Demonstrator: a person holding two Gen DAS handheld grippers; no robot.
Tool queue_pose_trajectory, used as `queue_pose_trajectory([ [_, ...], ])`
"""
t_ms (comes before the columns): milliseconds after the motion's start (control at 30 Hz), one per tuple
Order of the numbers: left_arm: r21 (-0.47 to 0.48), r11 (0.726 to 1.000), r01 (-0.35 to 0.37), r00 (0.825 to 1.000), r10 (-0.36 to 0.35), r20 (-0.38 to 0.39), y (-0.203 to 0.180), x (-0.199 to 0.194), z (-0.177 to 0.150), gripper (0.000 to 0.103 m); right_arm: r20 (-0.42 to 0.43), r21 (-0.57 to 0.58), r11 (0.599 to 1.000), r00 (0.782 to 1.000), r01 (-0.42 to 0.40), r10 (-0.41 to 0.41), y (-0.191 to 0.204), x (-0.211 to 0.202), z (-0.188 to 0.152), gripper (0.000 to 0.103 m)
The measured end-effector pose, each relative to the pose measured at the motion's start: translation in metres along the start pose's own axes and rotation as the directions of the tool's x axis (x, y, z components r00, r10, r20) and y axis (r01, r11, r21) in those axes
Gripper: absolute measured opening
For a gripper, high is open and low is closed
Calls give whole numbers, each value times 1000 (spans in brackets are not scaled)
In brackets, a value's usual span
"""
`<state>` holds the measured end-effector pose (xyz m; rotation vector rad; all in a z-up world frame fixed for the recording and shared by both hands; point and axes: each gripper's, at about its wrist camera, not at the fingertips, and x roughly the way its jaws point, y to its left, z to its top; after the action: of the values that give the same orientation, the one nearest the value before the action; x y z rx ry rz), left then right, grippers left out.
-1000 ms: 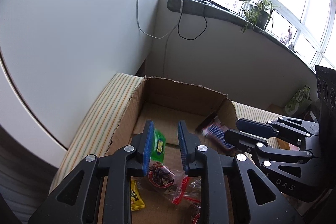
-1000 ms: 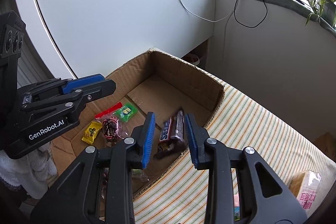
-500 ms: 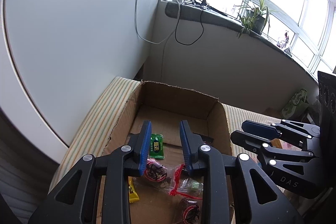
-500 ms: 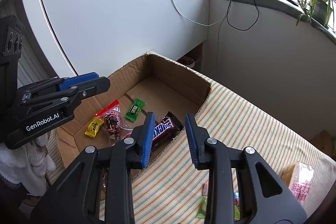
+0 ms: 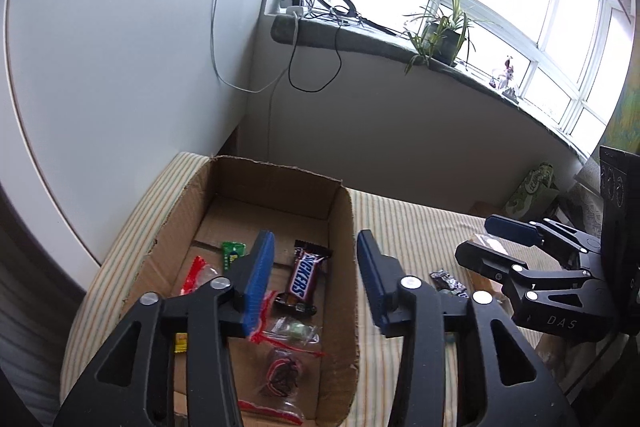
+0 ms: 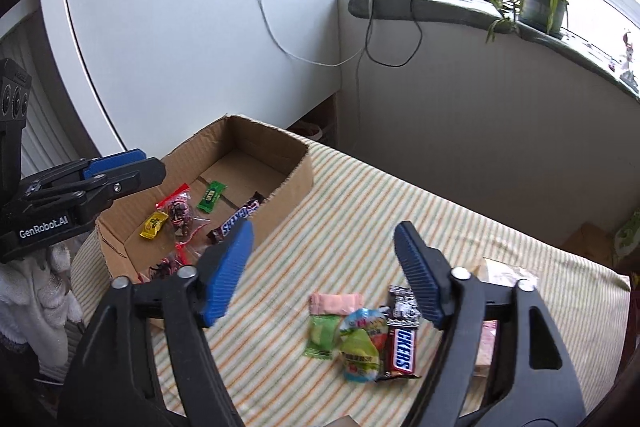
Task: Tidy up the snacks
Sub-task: 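Move both tools to the bread loaf and close them on its sides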
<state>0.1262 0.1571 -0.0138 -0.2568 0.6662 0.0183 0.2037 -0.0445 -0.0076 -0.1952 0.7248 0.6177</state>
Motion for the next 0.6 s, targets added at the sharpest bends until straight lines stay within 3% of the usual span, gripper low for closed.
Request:
queue_pose_trajectory([
  [133,16,999,29,1000,-29,-3,-22,-1,-5,66,-4,69,997,1000,28,-27,-34,-17,-11,93],
  [400,49,993,109,993,-107,-43,-66,11,-19,68,-46,175,979,995,99,-93,-103,-36,-38,95],
  [600,71,984,163,983,-156,-92,-98,27,-30,68,-92,267,958,993,101,-79,-149,-35,-60,95],
])
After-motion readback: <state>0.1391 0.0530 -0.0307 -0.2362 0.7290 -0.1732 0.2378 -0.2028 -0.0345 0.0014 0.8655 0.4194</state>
